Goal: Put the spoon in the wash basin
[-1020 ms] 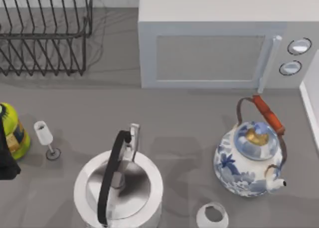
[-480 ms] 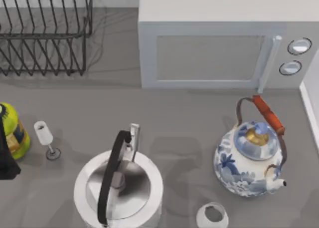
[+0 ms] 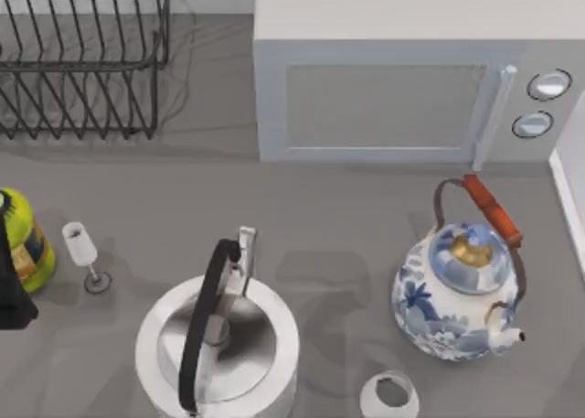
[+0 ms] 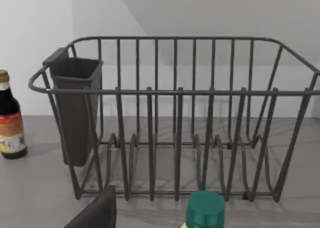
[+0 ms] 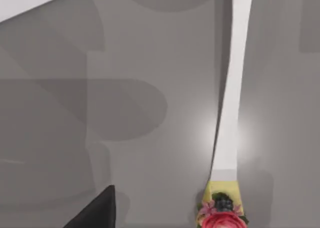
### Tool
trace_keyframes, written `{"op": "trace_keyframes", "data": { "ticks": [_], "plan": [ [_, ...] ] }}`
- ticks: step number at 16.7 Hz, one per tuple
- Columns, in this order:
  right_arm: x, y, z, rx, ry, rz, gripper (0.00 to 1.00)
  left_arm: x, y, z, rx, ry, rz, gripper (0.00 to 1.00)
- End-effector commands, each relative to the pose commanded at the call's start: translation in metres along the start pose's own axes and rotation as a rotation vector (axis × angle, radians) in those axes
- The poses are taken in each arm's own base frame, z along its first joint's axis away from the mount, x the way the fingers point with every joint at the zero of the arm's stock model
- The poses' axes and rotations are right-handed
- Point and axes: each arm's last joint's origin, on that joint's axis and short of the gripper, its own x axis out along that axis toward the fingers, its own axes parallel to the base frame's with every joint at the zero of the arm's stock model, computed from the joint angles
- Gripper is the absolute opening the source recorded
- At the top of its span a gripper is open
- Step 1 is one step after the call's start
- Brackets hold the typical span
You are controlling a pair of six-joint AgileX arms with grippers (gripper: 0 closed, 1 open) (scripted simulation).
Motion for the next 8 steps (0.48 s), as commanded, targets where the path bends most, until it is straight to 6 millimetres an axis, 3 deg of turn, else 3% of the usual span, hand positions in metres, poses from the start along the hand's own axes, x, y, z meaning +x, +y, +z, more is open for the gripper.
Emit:
{"op": "trace_keyframes", "data": {
  "ticks": [8],
  "plan": [
    [0.081, -0.001, 0.002, 0.001, -0.008, -0.001, 1.0, 0.0, 0.0, 0.0, 0.0, 0.0, 0.0, 1.0]
  ]
}}
